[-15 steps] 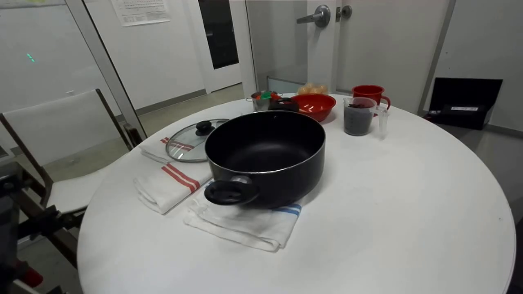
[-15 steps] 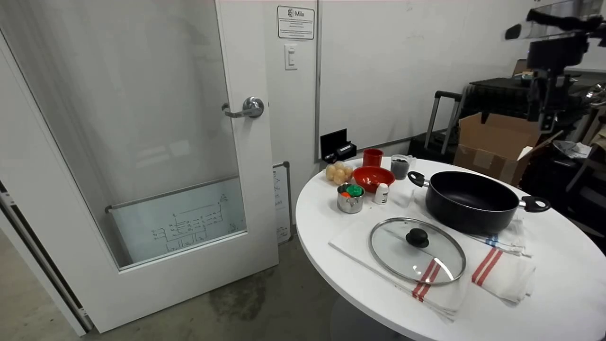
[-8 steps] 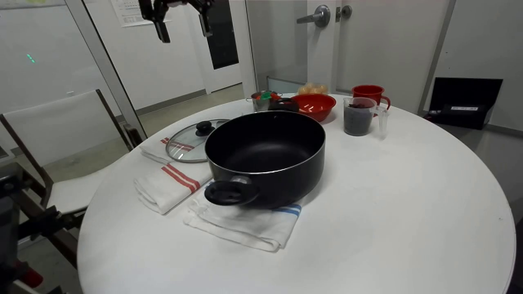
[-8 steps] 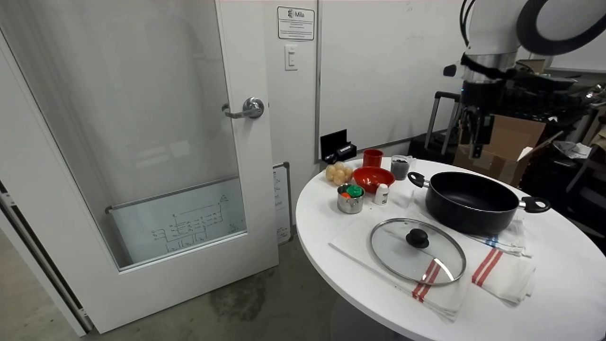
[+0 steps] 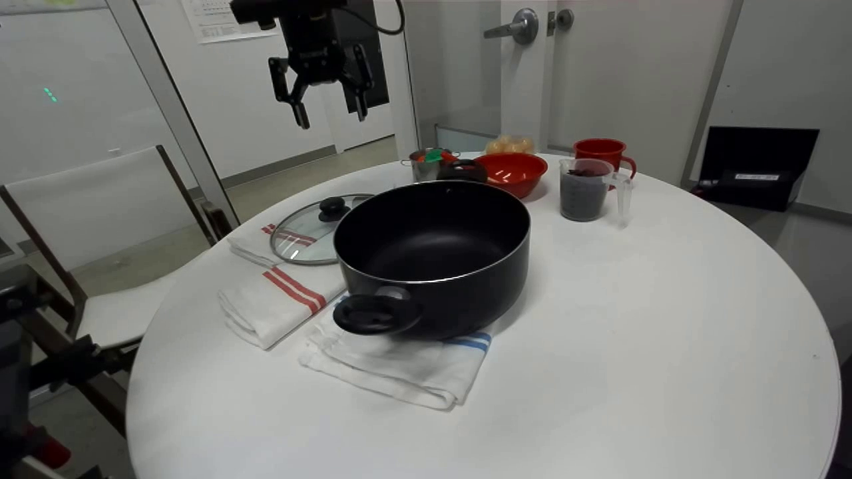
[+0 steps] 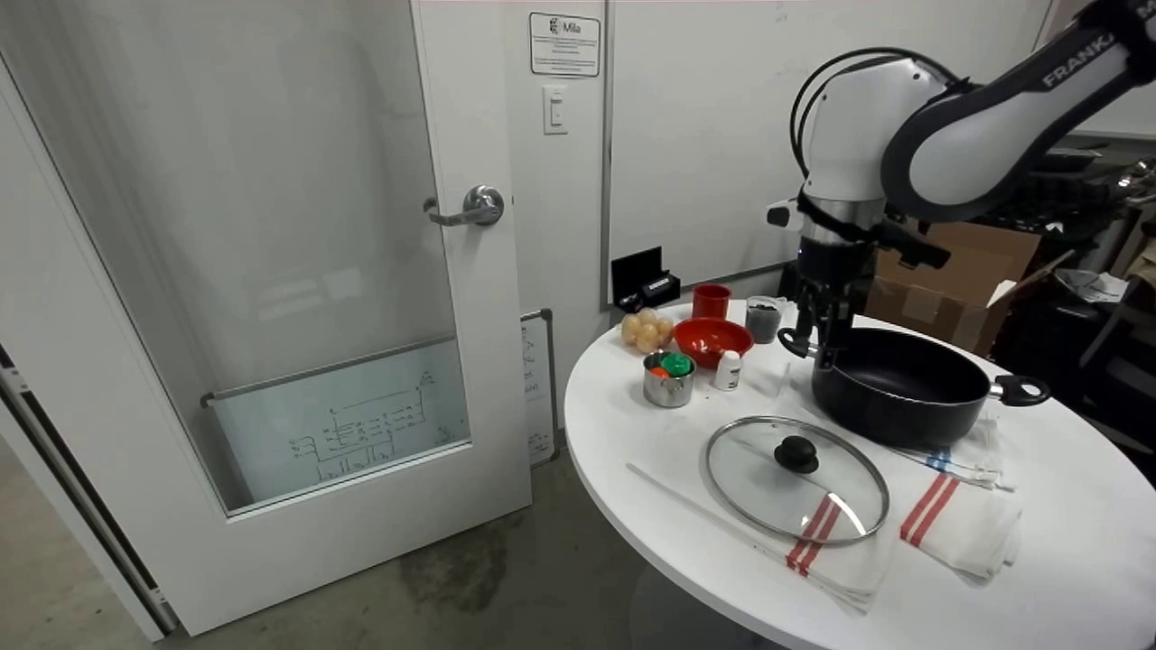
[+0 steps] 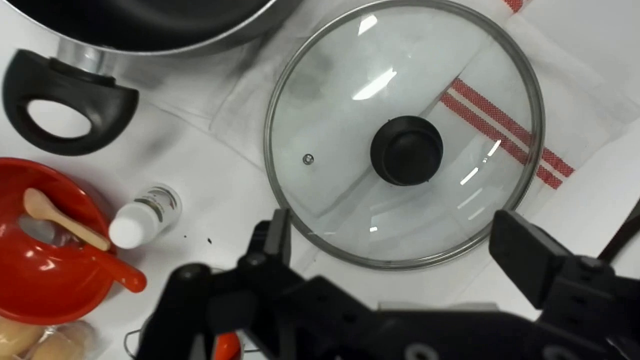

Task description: Put the glass lid on the pot.

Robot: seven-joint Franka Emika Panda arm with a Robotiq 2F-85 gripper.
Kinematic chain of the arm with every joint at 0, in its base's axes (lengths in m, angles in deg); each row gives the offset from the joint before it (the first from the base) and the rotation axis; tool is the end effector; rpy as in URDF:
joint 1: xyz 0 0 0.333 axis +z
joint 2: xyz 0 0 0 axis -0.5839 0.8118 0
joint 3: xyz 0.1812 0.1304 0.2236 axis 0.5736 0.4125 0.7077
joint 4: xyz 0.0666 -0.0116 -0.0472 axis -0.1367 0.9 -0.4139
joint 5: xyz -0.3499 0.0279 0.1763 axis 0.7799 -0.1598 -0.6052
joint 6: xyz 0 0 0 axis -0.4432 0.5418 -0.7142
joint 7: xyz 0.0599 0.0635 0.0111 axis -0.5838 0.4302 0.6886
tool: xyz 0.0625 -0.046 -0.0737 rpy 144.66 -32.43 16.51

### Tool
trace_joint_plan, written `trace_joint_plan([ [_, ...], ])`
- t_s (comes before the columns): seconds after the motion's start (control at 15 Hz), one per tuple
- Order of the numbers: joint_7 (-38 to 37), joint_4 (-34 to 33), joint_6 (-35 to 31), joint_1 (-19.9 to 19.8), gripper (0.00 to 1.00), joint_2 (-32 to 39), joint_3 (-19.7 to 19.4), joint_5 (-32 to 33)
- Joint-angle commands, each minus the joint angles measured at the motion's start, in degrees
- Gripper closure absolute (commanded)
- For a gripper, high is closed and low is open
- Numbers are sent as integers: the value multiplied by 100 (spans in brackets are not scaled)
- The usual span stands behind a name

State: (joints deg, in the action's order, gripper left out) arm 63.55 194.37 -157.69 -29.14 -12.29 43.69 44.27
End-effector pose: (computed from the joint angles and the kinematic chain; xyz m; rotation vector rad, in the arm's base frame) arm 0.6178 0.1528 0.2081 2.8155 1.2520 -0.0446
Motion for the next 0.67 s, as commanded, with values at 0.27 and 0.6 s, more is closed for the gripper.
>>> trace_joint_plan([
  [0.27,484,-587,-282,-14,0,1063,251,119],
  [0.6,575,-627,-230,-12,0,1350,287,144],
])
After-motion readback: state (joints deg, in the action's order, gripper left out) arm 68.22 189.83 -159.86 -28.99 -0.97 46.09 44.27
